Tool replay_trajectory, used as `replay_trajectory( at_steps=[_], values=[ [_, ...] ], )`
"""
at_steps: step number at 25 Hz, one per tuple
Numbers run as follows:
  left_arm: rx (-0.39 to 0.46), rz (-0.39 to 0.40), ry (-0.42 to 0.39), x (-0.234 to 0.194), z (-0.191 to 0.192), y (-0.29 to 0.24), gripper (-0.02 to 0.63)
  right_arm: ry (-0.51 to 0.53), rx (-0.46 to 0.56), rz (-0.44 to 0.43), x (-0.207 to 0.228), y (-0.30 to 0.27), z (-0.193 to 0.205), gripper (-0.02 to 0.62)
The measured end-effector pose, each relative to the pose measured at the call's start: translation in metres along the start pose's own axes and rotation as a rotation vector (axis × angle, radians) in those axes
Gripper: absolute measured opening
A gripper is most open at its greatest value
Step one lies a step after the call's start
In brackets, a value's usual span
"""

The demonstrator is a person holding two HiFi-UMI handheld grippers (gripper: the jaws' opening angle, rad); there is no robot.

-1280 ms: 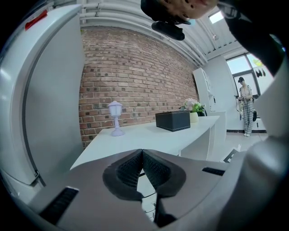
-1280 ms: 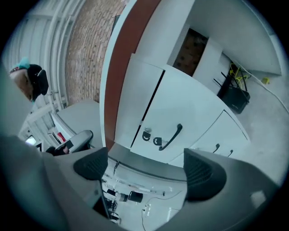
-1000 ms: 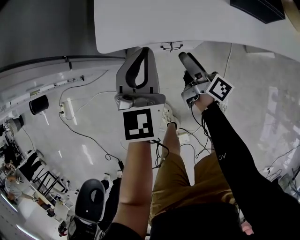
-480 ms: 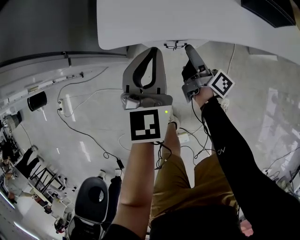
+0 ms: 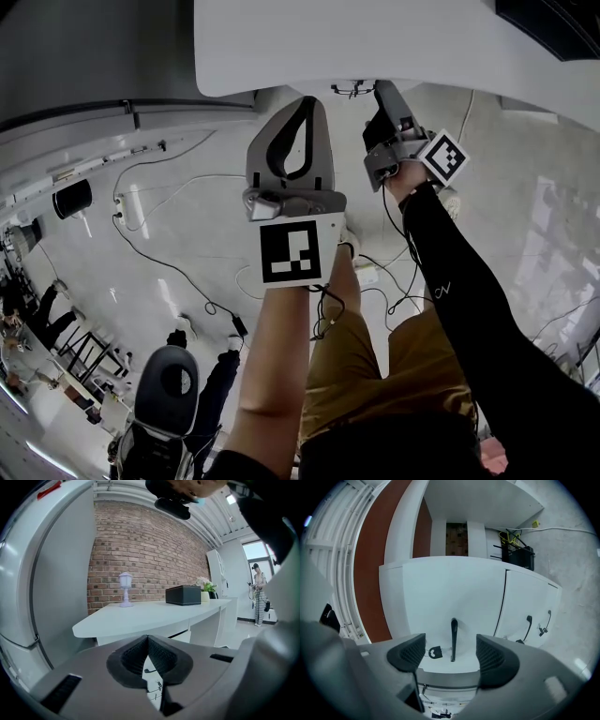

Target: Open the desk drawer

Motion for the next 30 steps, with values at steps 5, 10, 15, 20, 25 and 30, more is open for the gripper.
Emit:
replay_trajectory(
  at_steps=[5, 10, 15, 20, 25, 30],
  values=[
    [-0.011, 0.0, 0.013, -0.009, 0.003, -0.005, 0.009, 0.003, 0.004, 0.006, 0.003, -0.015, 0.001, 0.33],
    [-0.013, -0.001, 0.027, -0.004, 0.007, 0.0, 0.009, 0.015, -0.001, 0.006, 0.005, -0.015, 0.0, 0.27],
    [-0.023, -0.004, 0.024, -0.005, 0.011, 0.001, 0.009, 0.002, 0.006, 0.013, 0.009, -0.017, -0.001, 0.268],
    [-0.028, -0.007, 0.016, -0.005, 0.013, 0.006, 0.009, 0.003, 0.018, 0.013, 0.008, -0.02, -0.002, 0.216],
    [-0.031, -0.008, 0.019, -0.003, 0.016, 0.008, 0.009, 0.005, 0.015, -0.02, 0.0, -0.021, -0.001, 0.111],
    [-0.031, -0.011, 0.021, -0.002, 0.016, 0.009, 0.009, -0.017, 0.035, -0.023, 0.001, -0.021, -0.002, 0.037]
  ],
)
Point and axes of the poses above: the fingertips, and each gripper's own axes: y backward along the fingers, x to its right, z out of its underside, the point moved 1 cm from there along y, backward along the fingers, and after that the axes turned 5 degrees about x, right-handed, at the moved point
